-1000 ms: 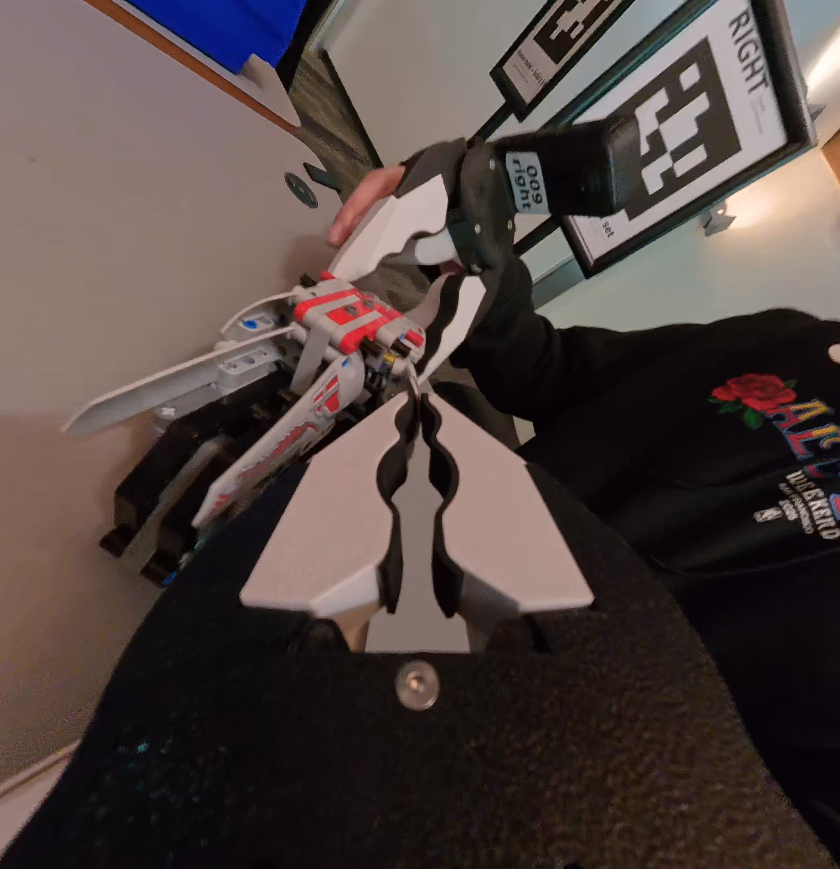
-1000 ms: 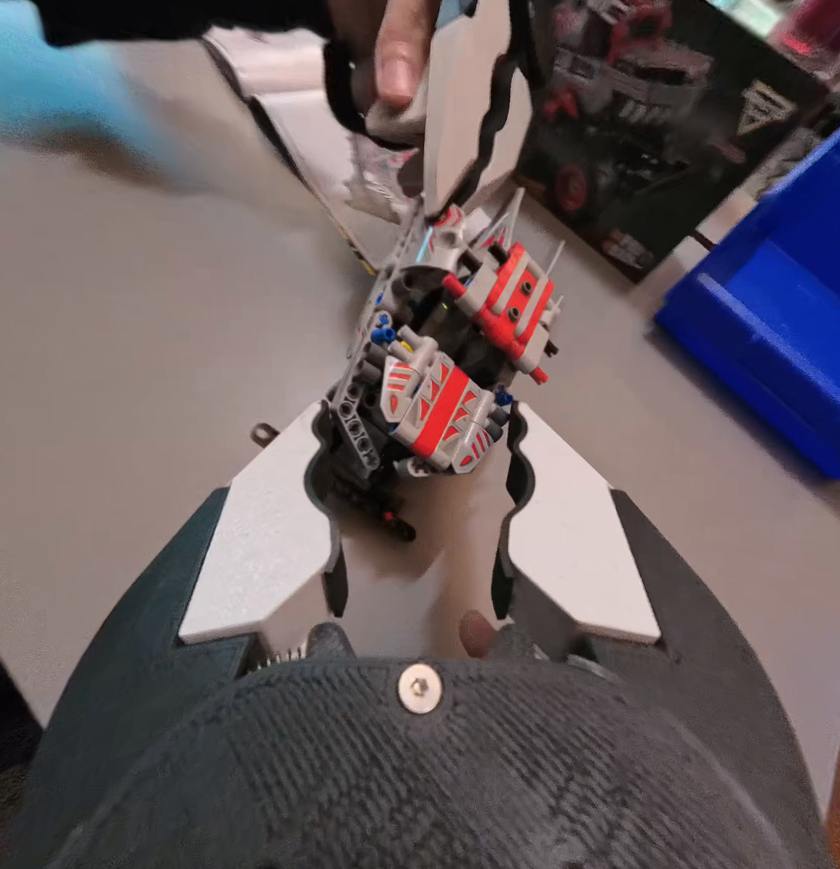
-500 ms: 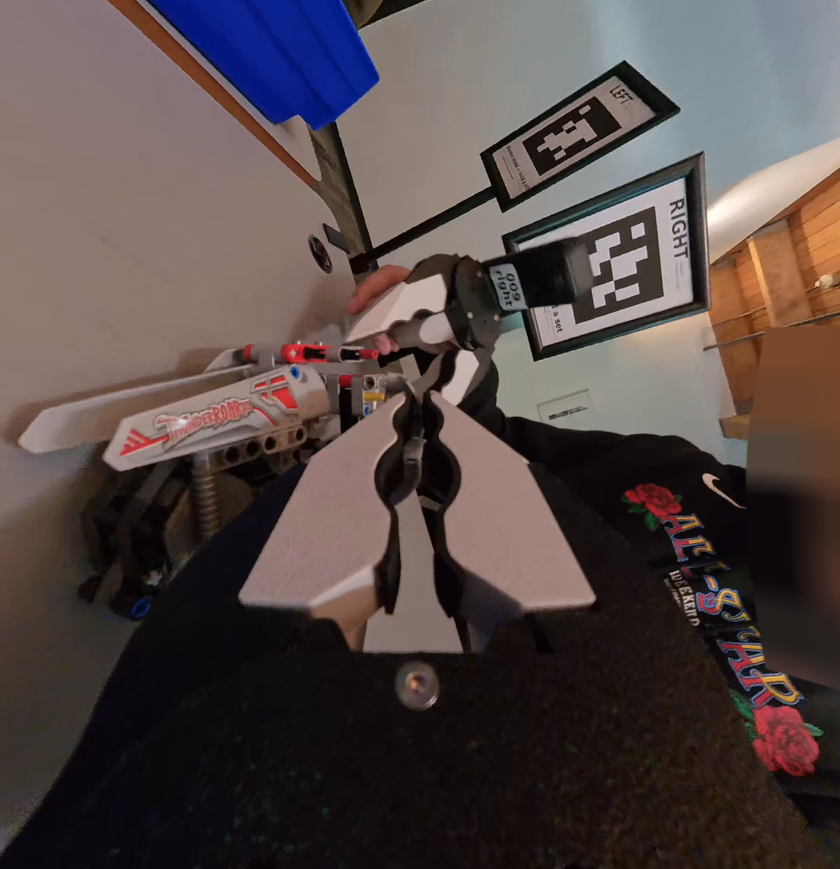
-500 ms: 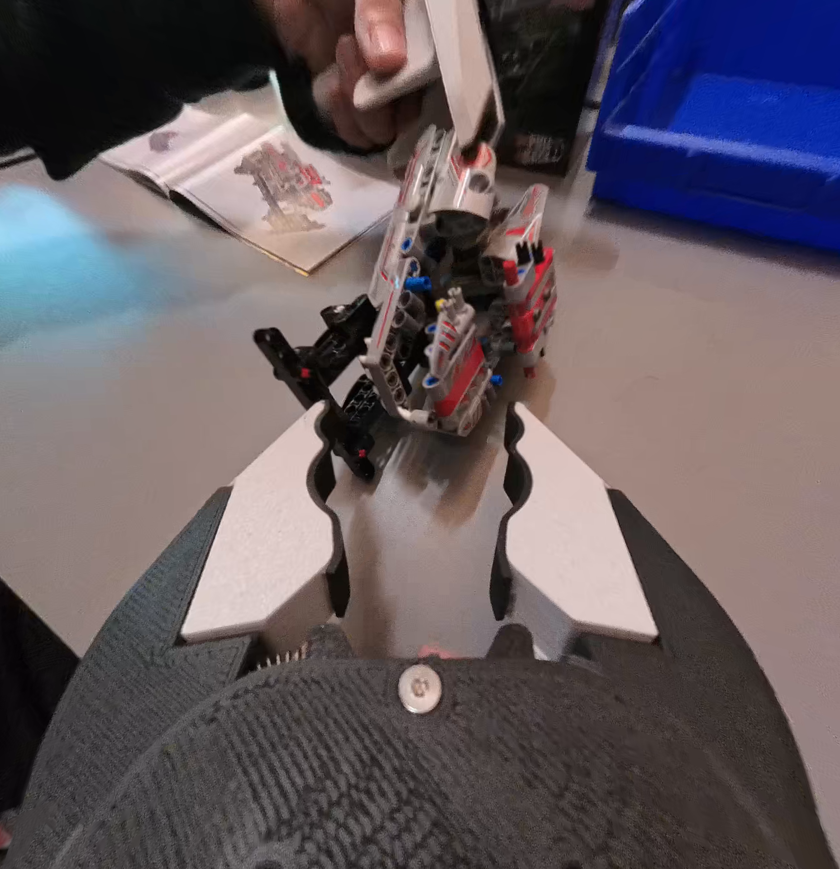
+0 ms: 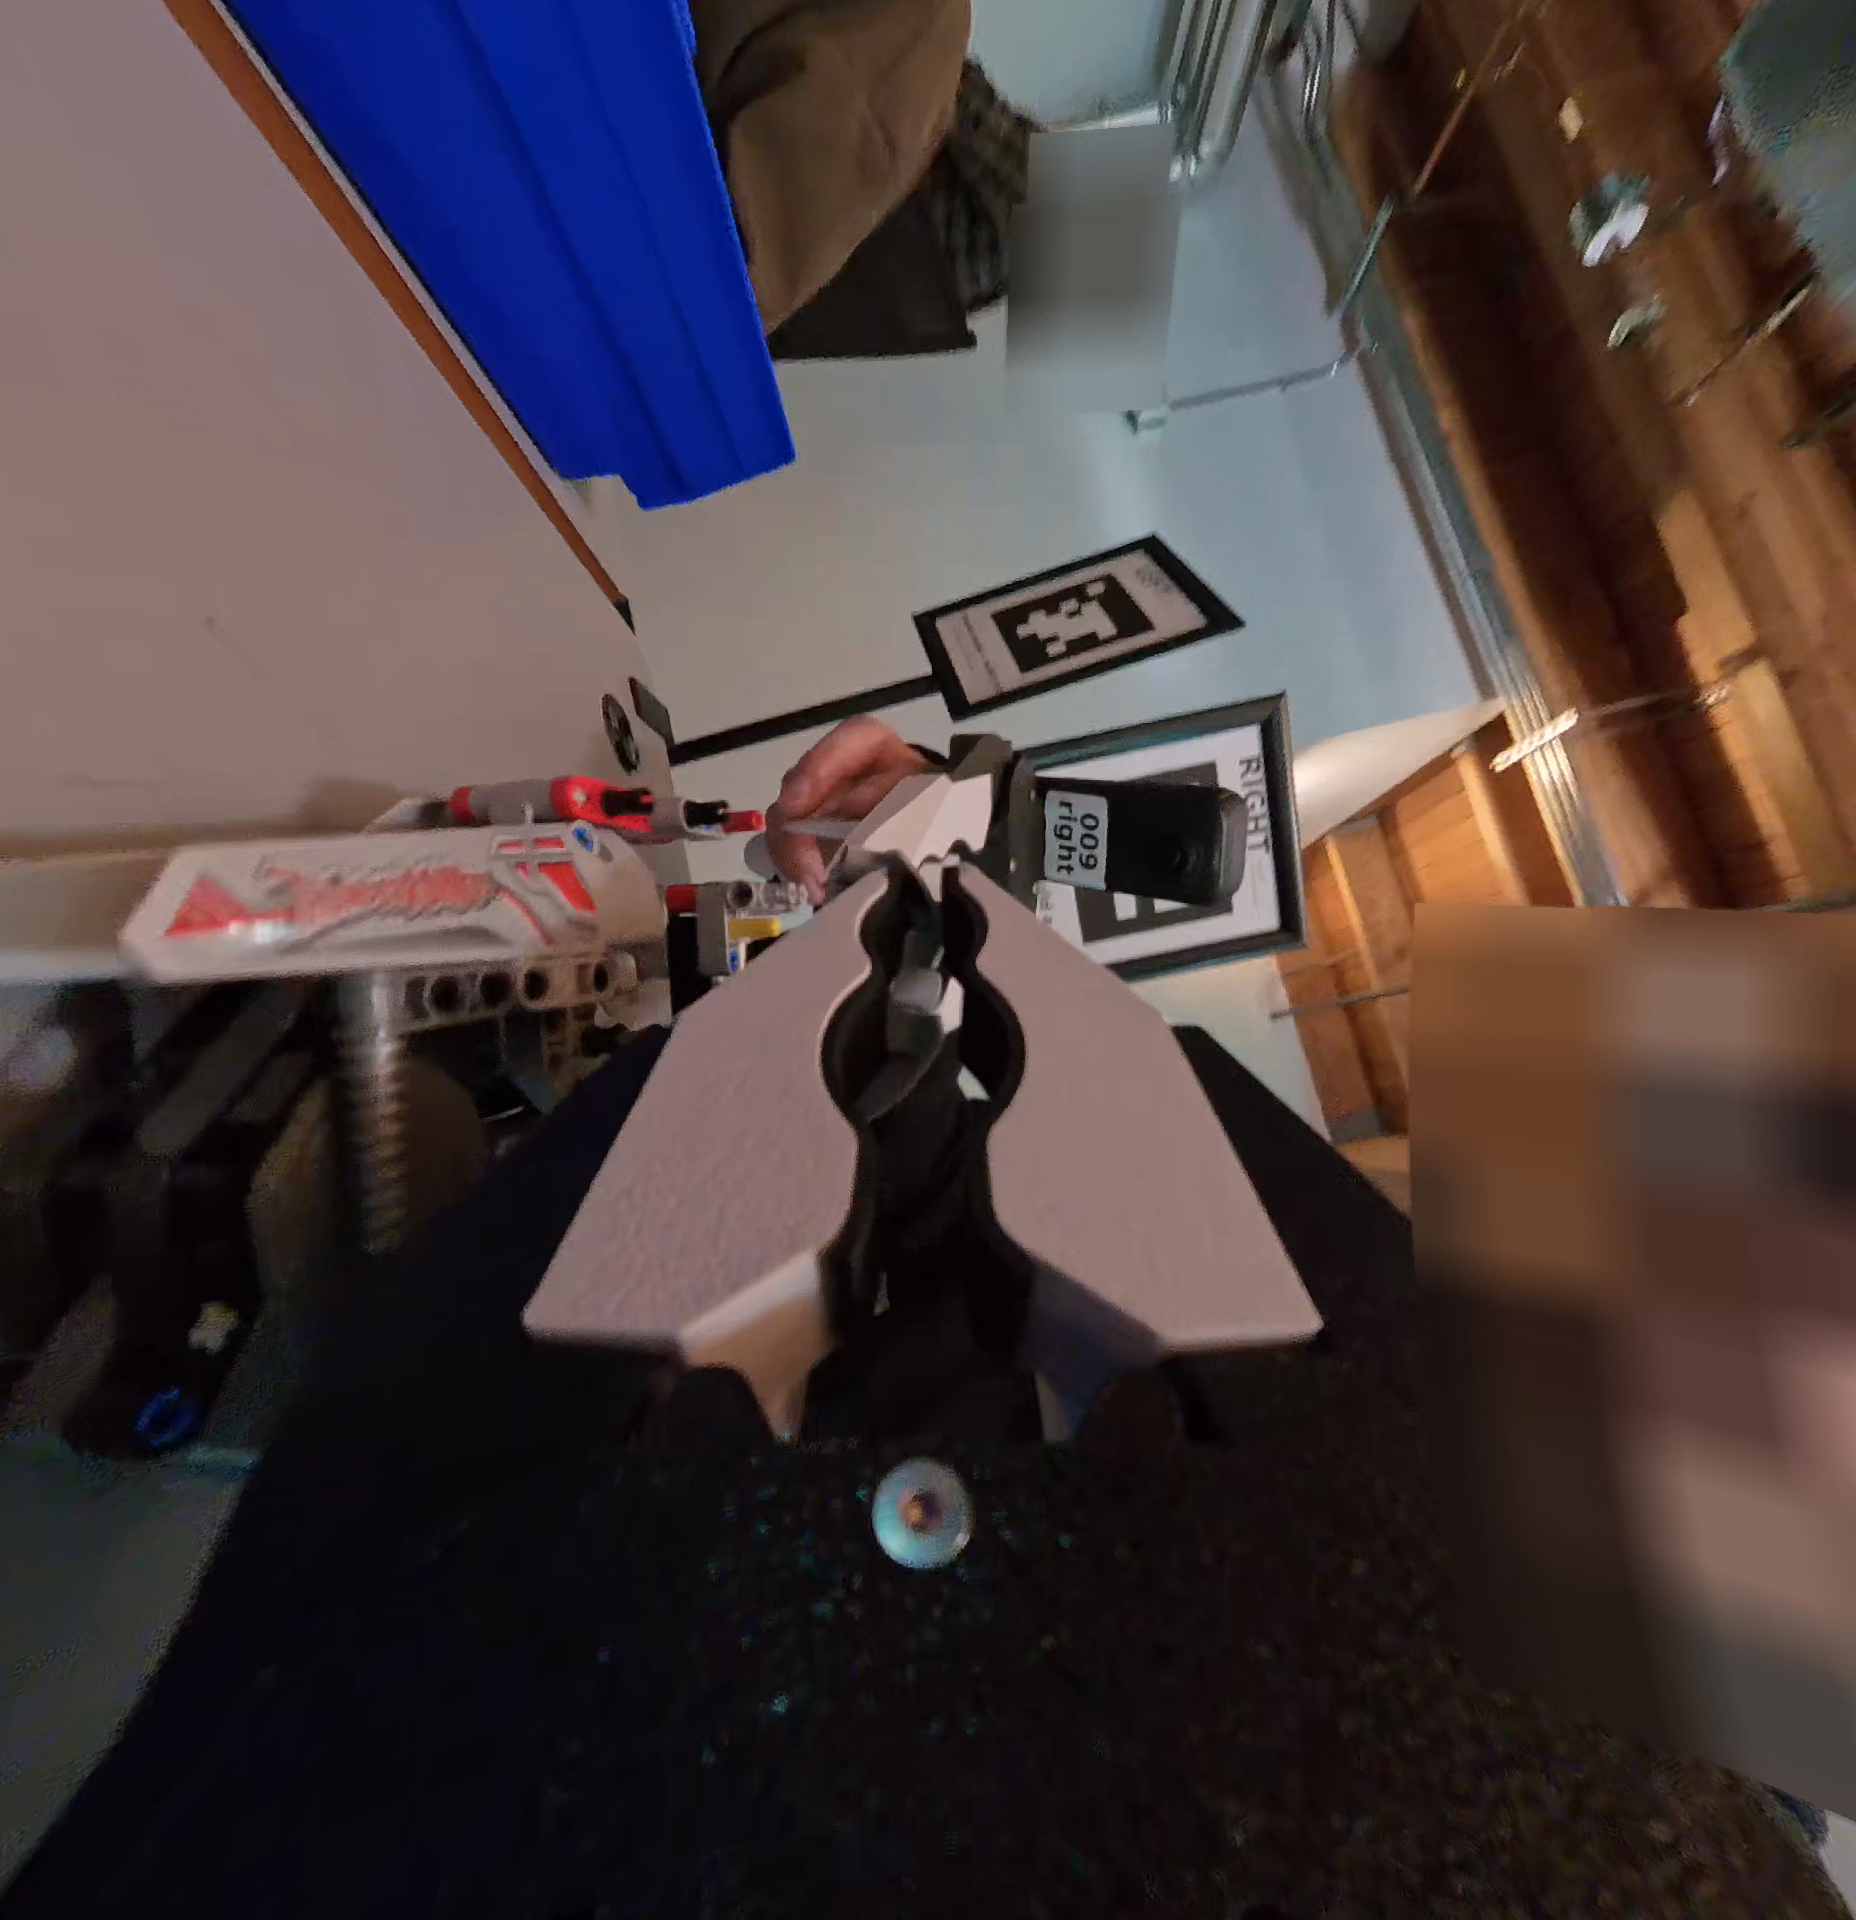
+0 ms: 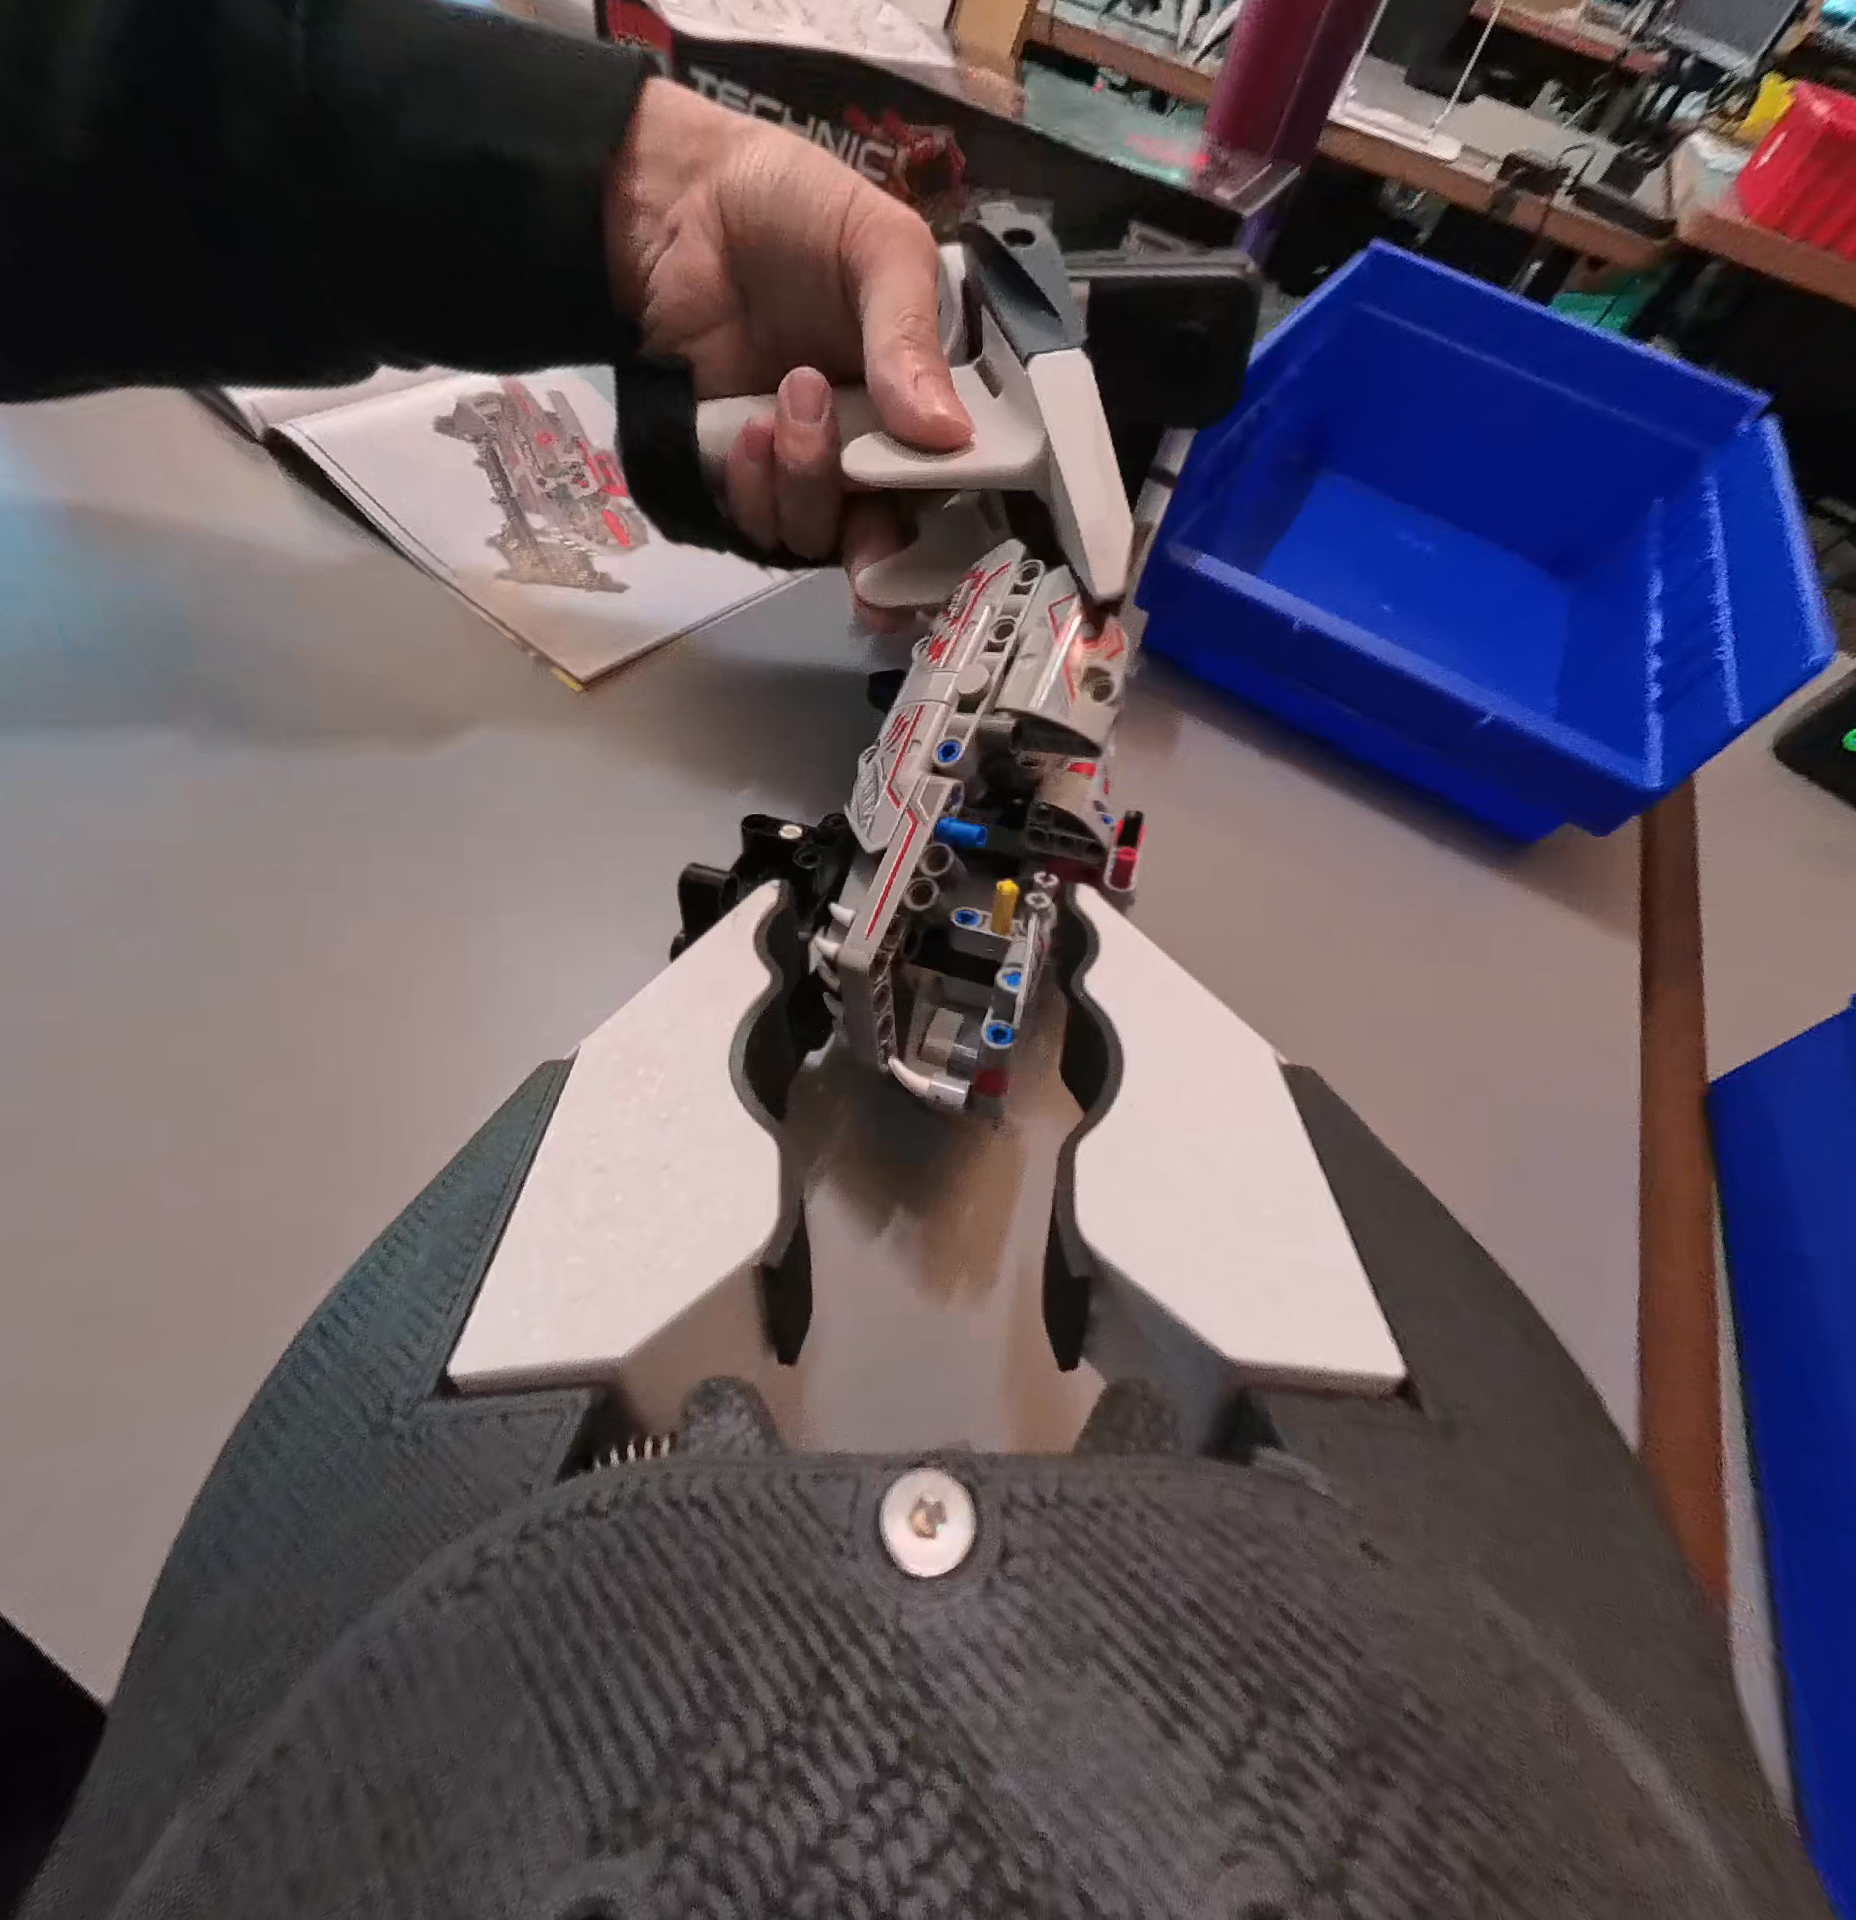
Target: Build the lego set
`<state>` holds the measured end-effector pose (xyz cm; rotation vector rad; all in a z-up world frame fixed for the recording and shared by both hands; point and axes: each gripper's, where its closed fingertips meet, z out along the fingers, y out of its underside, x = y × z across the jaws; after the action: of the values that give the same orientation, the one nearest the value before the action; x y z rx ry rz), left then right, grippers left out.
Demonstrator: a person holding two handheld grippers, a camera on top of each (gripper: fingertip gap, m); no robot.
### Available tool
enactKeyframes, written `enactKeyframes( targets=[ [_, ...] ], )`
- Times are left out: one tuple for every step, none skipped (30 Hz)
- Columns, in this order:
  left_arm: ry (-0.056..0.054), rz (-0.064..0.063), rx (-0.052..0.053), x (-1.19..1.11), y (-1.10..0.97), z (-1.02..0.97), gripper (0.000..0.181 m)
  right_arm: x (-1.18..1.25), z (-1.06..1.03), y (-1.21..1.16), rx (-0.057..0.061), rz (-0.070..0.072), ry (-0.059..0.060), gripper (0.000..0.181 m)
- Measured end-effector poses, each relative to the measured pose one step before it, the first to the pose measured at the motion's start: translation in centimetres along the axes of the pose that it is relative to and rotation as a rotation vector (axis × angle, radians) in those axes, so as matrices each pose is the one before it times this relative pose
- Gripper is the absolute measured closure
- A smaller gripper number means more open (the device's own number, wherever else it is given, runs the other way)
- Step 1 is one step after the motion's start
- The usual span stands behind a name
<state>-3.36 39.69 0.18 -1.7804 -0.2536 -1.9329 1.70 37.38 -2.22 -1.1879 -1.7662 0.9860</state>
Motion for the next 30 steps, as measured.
enactKeyframes(
  targets=[
    [0.0038, -0.0044, 0.0164, -0.154, 0.116, 0.250, 0.181, -0.150, 0.140, 0.247, -0.0065, 0.0175, -0.0270, 0.136],
    [0.0013, -0.0002, 0.0120, -0.155, 0.166, 0.246, 0.181, -0.058, 0.158, 0.196, 0.0015, 0.0172, -0.0194, 0.136],
    [-0.0033, -0.0070, 0.0173, -0.205, 0.052, 0.231, 0.181, 0.126, 0.184, 0.275, -0.0009, 0.0169, -0.0036, 0.135],
    [0.0058, -0.0055, 0.0231, -0.103, -0.094, 0.210, 0.181, 0.090, 0.076, 0.153, 0.0048, 0.0084, 0.0000, 0.135],
    [0.0008, -0.0144, 0.0282, -0.169, -0.233, 0.183, 0.181, -0.081, -0.053, 0.007, 0.0122, 0.0029, -0.0083, 0.134],
    [-0.0113, -0.0036, 0.0283, -0.241, -0.320, 0.158, 0.181, -0.028, -0.065, -0.020, 0.0109, 0.0160, -0.0068, 0.133],
    [-0.0083, 0.0105, 0.0160, -0.080, -0.196, 0.155, 0.181, 0.134, -0.081, 0.047, 0.0049, 0.0219, 0.0002, 0.133],
    [-0.0008, 0.0095, 0.0087, 0.079, -0.079, 0.158, 0.181, 0.286, -0.075, 0.123, -0.0033, 0.0095, 0.0122, 0.134],
    [-0.0034, 0.0020, 0.0087, 0.030, -0.046, 0.143, 0.181, 0.393, -0.056, 0.238, -0.0121, -0.0095, 0.0250, 0.136],
    [0.0038, -0.0005, 0.0007, 0.125, 0.066, 0.112, 0.181, 0.371, -0.063, 0.248, -0.0131, -0.0179, 0.0282, 0.138],
    [0.0106, -0.0070, -0.0060, 0.203, 0.135, 0.043, 0.181, 0.112, -0.126, -0.004, 0.0013, -0.0090, 0.0107, 0.141],
    [0.0083, -0.0077, 0.0044, 0.172, -0.083, -0.067, 0.181, 0.014, -0.210, 0.014, -0.0067, -0.0147, 0.0040, 0.141],
    [0.0059, -0.0069, 0.0146, 0.171, -0.305, -0.173, 0.181, 0.181, -0.297, -0.086, -0.0033, -0.0296, 0.0215, 0.140],
    [0.0042, -0.0030, 0.0191, 0.215, -0.420, -0.237, 0.181, 0.350, -0.415, -0.238, 0.0075, -0.0488, 0.0376, 0.139],
    [-0.0013, 0.0002, 0.0133, 0.193, -0.369, -0.196, 0.181, 0.472, -0.495, -0.393, 0.0169, -0.0632, 0.0472, 0.139],
    [-0.0048, 0.0075, 0.0031, 0.189, -0.221, -0.108, 0.181, 0.329, -0.451, -0.368, 0.0161, -0.0631, 0.0355, 0.140],
    [-0.0114, 0.0120, -0.0016, 0.084, -0.111, 0.002, 0.181, 0.136, -0.271, -0.028, -0.0085, -0.0512, 0.0162, 0.143],
    [-0.0133, 0.0103, 0.0020, 0.032, -0.125, 0.092, 0.181, 0.136, -0.061, 0.172, -0.0215, -0.0425, 0.0116, 0.147],
    [-0.0054, 0.0033, 0.0013, 0.109, -0.107, 0.166, 0.181, 0.153, 0.076, 0.060, -0.0103, -0.0444, 0.0159, 0.149],
    [-0.0036, 0.0038, -0.0002, 0.123, -0.083, 0.218, 0.181, 0.121, 0.167, 0.111, -0.0080, -0.0375, 0.0148, 0.150],
    [-0.0050, 0.0059, -0.0004, 0.099, -0.070, 0.232, 0.181, 0.037, 0.237, 0.301, -0.0139, -0.0183, 0.0065, 0.150],
    [-0.0058, 0.0049, -0.0028, 0.086, -0.010, 0.243, 0.181, -0.046, 0.225, 0.486, -0.0234, -0.0098, -0.0022, 0.151],
    [-0.0081, 0.0095, -0.0031, 0.035, -0.015, 0.205, 0.181, 0.136, 0.135, 0.315, -0.0142, -0.0180, 0.0123, 0.158],
    [-0.0057, 0.0080, 0.0016, 0.059, -0.105, 0.138, 0.181, 0.366, 0.026, 0.160, -0.0064, -0.0197, 0.0270, 0.164],
    [-0.0129, 0.0080, 0.0038, -0.062, -0.134, 0.071, 0.181, 0.327, -0.023, 0.103, -0.0042, -0.0076, 0.0212, 0.165],
    [-0.0169, 0.0145, -0.0006, -0.118, -0.104, 0.033, 0.181, 0.123, -0.051, -0.018, 0.0053, 0.0102, 0.0024, 0.166],
    [-0.0211, 0.0204, -0.0035, -0.167, -0.109, 0.010, 0.181, -0.025, -0.089, -0.149, 0.0136, 0.0295, -0.0120, 0.166],
    [-0.0261, 0.0228, -0.0059, -0.244, -0.072, 0.000, 0.181, 0.028, -0.104, -0.156, 0.0160, 0.0518, -0.0143, 0.166],
    [-0.0271, 0.0293, -0.0079, -0.227, -0.062, -0.005, 0.181, -0.033, -0.134, -0.236, 0.0223, 0.0686, -0.0230, 0.166],
    [-0.0064, 0.0433, -0.0055, 0.113, -0.081, 0.058, 0.181, -0.043, -0.169, -0.314, 0.0275, 0.0779, -0.0275, 0.167]
  ],
)
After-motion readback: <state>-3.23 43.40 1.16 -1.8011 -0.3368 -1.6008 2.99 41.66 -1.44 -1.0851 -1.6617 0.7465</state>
